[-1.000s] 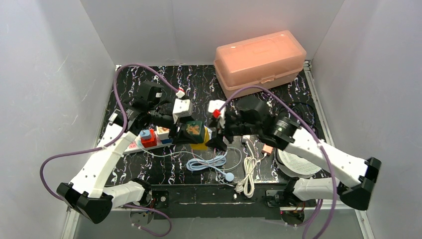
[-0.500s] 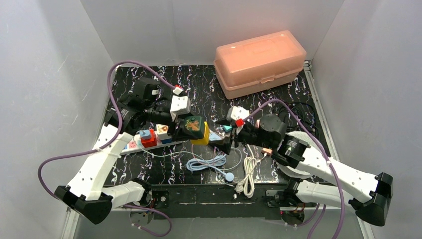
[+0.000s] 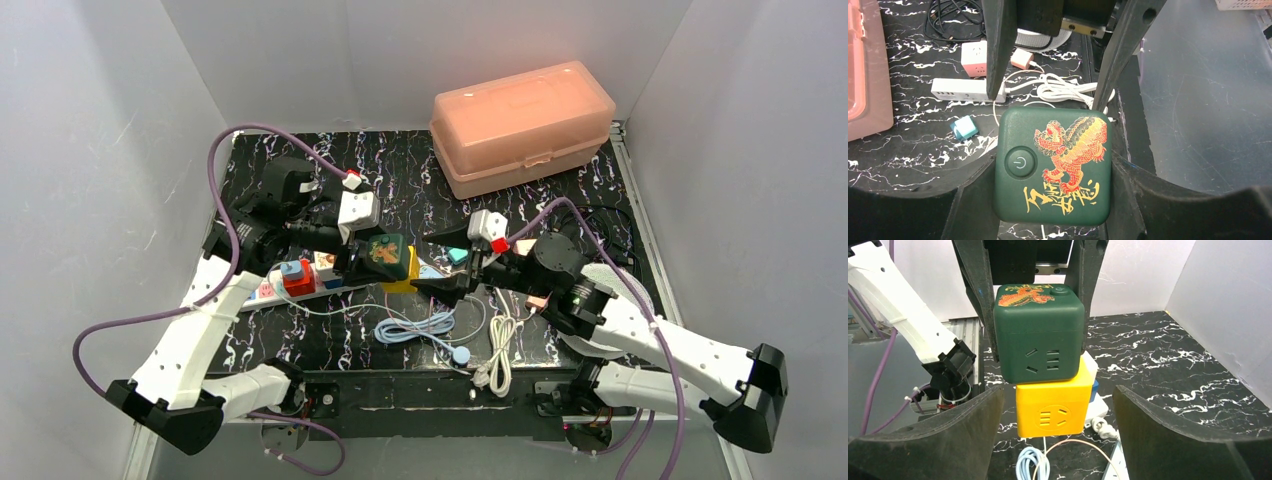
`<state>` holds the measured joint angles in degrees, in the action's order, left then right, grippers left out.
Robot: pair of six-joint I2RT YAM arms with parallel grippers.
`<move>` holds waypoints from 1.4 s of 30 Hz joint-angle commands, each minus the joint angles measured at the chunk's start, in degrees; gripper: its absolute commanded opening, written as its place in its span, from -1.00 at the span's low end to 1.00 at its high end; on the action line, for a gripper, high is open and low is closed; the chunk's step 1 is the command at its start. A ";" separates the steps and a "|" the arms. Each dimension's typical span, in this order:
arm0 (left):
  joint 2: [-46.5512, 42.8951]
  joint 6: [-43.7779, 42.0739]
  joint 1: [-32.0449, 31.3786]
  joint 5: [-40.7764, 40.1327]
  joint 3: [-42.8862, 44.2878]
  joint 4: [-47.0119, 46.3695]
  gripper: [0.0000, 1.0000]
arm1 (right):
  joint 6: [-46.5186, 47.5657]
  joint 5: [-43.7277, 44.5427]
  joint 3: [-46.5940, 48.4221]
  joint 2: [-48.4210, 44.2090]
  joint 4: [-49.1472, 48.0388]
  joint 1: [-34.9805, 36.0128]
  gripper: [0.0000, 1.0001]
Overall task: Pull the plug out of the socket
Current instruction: Remove the plug from the socket.
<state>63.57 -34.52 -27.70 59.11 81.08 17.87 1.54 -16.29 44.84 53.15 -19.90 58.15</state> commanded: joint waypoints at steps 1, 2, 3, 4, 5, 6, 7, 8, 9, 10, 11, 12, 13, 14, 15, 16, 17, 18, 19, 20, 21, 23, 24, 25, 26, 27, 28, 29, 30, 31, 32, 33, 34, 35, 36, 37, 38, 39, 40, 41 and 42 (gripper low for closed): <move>-1.61 1.43 -0.01 4.04 3.19 -1.39 -1.00 | -0.96 -2.62 1.56 2.16 -7.35 -0.02 0.75; -1.41 1.65 0.01 3.88 3.47 -1.57 -1.00 | -0.97 -3.11 1.63 2.73 -7.83 0.00 0.75; -1.31 1.97 0.02 3.80 3.68 -1.83 -1.00 | -0.87 -3.52 1.79 3.23 -8.11 -0.01 0.76; -1.28 2.39 0.02 3.77 3.83 -2.21 -1.00 | -0.96 -3.60 1.89 3.80 -8.53 0.03 0.76; -1.25 2.77 0.01 3.75 3.87 -2.61 -1.00 | -1.01 -3.54 1.87 4.36 -9.06 -0.03 0.76; -1.32 3.14 0.02 3.74 3.92 -3.00 -1.00 | -0.94 -3.43 1.73 4.74 -9.82 0.02 0.76; -1.27 3.52 0.02 3.86 4.01 -3.42 -1.00 | -0.90 -3.29 1.24 5.10 -10.94 0.01 0.76; -1.30 3.95 0.02 3.82 4.11 -3.78 -1.00 | -0.88 -3.16 1.00 5.45 -12.04 0.03 0.76; -1.31 4.52 0.03 3.87 4.33 -4.22 -1.00 | -0.77 -3.16 1.00 5.91 -12.64 0.03 0.77; -1.26 5.28 0.01 3.74 4.45 -4.87 -1.00 | -0.52 -3.33 1.34 6.49 -12.84 0.03 0.77; -1.30 6.14 0.02 3.78 4.48 -5.63 -1.00 | -0.23 -3.73 1.84 7.44 -12.81 0.03 0.77; -1.28 7.04 0.04 3.74 4.52 -6.30 -1.00 | -0.15 -4.04 2.28 8.28 -12.91 0.03 0.77; -1.28 7.86 0.02 3.81 4.69 -6.96 -1.00 | -0.14 -4.28 2.61 9.09 -13.30 0.03 0.77; -1.35 8.38 0.02 3.89 4.84 -7.64 -1.00 | -0.20 -4.64 2.88 9.95 -13.89 0.03 0.78; -1.36 8.83 0.02 3.96 4.98 -7.93 -1.00 | -0.29 -4.97 3.25 10.89 -14.32 0.03 0.78; -1.42 9.26 0.02 3.99 5.08 -8.19 -1.00 | -0.31 -5.24 3.62 11.82 -14.76 0.01 0.78; -1.43 9.46 0.02 3.99 5.24 -8.28 -1.00 | -0.35 -5.58 3.81 12.61 -15.37 0.03 0.78; -1.44 9.54 0.01 4.04 5.43 -8.14 -1.00 | -0.67 -5.88 3.92 13.27 -16.48 0.03 0.78; -1.49 9.53 0.02 4.02 5.57 -8.00 -1.00 | -0.93 -6.14 3.96 13.75 -17.56 0.03 0.79; -1.47 9.51 0.02 4.04 5.61 -7.80 -1.00 | -1.07 -6.54 4.21 14.07 -18.37 0.03 0.79; -1.56 9.41 0.02 4.01 5.65 -7.60 -1.00 | -1.05 -6.74 4.45 14.28 -18.61 0.03 0.79; -1.65 9.20 0.01 4.00 5.41 -7.55 -1.00 | -1.10 -6.91 4.95 14.42 -19.00 0.03 0.71; -1.70 9.18 0.02 4.10 5.32 -7.50 -1.00 | -1.10 -7.00 5.12 14.37 -19.11 0.04 0.63; -1.84 9.11 0.02 4.05 5.20 -7.50 -1.00 | -1.06 -7.14 5.43 14.28 -18.91 0.03 0.48; -1.84 9.05 0.00 4.01 5.06 -7.50 -1.00 | -1.10 -7.55 5.72 14.21 -18.35 0.03 0.33; -1.90 9.11 -0.03 4.10 4.96 -7.43 -1.00 | -1.10 -8.32 6.06 14.04 -17.69 0.02 0.18; -1.89 8.98 0.01 4.08 4.90 -7.30 -1.00 | -1.72 -8.93 6.47 13.82 -17.11 0.03 0.09; -1.92 8.87 0.00 4.03 4.96 -7.16 -1.00 | -2.58 -9.64 6.77 13.56 -16.62 0.03 0.06; -2.03 8.70 0.02 4.01 4.97 -7.15 -1.00 | -3.11 -10.35 6.90 13.31 -16.32 0.03 0.05; -1.91 8.60 0.02 3.95 4.92 -7.12 -1.00 | -3.51 -10.89 7.07 13.13 -16.05 0.03 -0.02; -1.88 8.56 0.02 3.83 4.95 -7.14 -1.00 | -3.81 -11.11 7.33 12.97 -15.65 0.03 -0.23; -1.85 8.51 -0.03 3.84 4.94 -7.30 -1.00 | -4.04 -11.13 7.53 13.03 -15.09 0.02 -0.46; -1.87 8.62 0.01 3.86 4.96 -7.40 -1.00 | -4.13 -11.31 7.71 13.08 -14.72 0.03 -0.66; -1.79 8.69 -0.03 3.90 4.94 -7.45 -1.00 | -4.36 -11.43 7.84 13.18 -14.57 0.03 -0.95; -1.71 8.72 0.01 3.90 4.94 -7.45 -1.00 | -4.75 -11.45 7.91 13.30 -14.34 0.03 -0.97; -1.62 8.71 0.02 3.92 5.02 -7.50 -1.00 | -4.82 -11.59 7.97 13.30 -13.80 0.03 -0.97; -1.54 8.69 0.02 3.95 5.13 -7.54 -1.00 | -4.80 -11.76 7.98 13.30 -13.11 0.03 -0.97; -1.56 8.68 0.02 3.93 5.25 -7.55 -1.00 | -4.79 -11.82 7.82 13.18 -12.10 0.03 -0.97; -1.46 8.74 0.00 3.91 5.47 -7.62 -1.00 | -4.45 -11.79 7.47 12.91 -10.98 0.01 -0.97; -1.29 8.74 0.02 3.95 5.74 -7.71 -1.00 | -4.10 -11.20 6.28 12.45 -10.48 -0.07 -0.97; -1.18 8.77 0.02 3.93 6.11 -7.82 -1.00 | -3.97 -10.49 5.06 11.85 -10.21 -0.01 -0.97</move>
<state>62.43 -25.63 -27.70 59.94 84.20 11.97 -2.26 -25.71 49.10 67.88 -29.45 57.82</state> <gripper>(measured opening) 0.585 0.694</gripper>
